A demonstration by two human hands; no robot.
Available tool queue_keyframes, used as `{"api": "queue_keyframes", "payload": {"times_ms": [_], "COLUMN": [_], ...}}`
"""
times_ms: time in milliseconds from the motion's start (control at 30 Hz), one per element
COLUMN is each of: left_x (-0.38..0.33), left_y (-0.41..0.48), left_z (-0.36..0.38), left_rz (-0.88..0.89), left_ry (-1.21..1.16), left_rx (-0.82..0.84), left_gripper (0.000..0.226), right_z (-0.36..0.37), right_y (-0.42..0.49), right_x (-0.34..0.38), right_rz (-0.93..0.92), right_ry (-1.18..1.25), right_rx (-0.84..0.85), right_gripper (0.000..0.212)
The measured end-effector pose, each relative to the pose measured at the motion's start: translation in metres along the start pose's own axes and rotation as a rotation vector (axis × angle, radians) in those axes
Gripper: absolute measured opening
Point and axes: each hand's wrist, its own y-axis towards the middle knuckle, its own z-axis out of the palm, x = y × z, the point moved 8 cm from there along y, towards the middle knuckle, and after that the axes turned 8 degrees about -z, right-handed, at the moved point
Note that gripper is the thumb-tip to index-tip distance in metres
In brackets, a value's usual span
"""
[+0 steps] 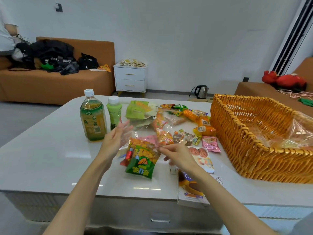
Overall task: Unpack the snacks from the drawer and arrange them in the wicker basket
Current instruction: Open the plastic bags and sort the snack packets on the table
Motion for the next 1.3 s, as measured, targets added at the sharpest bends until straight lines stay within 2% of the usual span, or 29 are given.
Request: {"api": "queue_keyframes", "payload": {"times_ms": [133,267,400,533,700,833,900,1033,1300], "left_x": [0.005,-0.022,-0.039,-0.039,-0.032,-0.019,-0.007,0.023,0.049], "left_y": [0.011,0.003,0.002,0.034,0.102,0.155,0.181,0.22,0.247], "left_z": [-0.002,0.012,0.067,0.11,0.14,0.148,0.147,0.138,0.129], "left_rz": [0.019,0.259,0.429,0.407,0.372,0.386,0.328,0.112,0.056], "left_ry": [0.083,0.362,0.684,0.944,1.206,1.437,1.52,1.577,1.564], "left_rx": [-0.19,-0.408,-0.243,-0.052,0.034,0.031,0.021,0.012,-0.058], "left_gripper": [0.046,0.067,0.053,0.048,0.048,0.053,0.054,0.056,0.06], "right_z": [-0.007,-0.035,-0.068,-0.092,-0.098,-0.095,-0.094,-0.081,-0.056], "right_y": [0.0,0.008,0.027,0.062,0.133,0.185,0.209,0.263,0.321], "right_x": [-0.004,-0.017,-0.022,-0.03,-0.057,-0.083,-0.097,-0.125,-0.182], "right_rz": [-0.017,0.057,0.069,0.093,0.089,0.107,0.101,0.049,0.168], "right_ry": [-0.092,-0.085,-0.097,-0.199,-0.419,-0.69,-0.789,-0.9,-1.051], "right_rx": [-0.022,-0.184,-0.293,-0.298,-0.208,-0.1,-0.055,0.044,0.298], "right_gripper": [0.023,0.029,0.028,0.028,0.032,0.04,0.045,0.05,0.065]}}
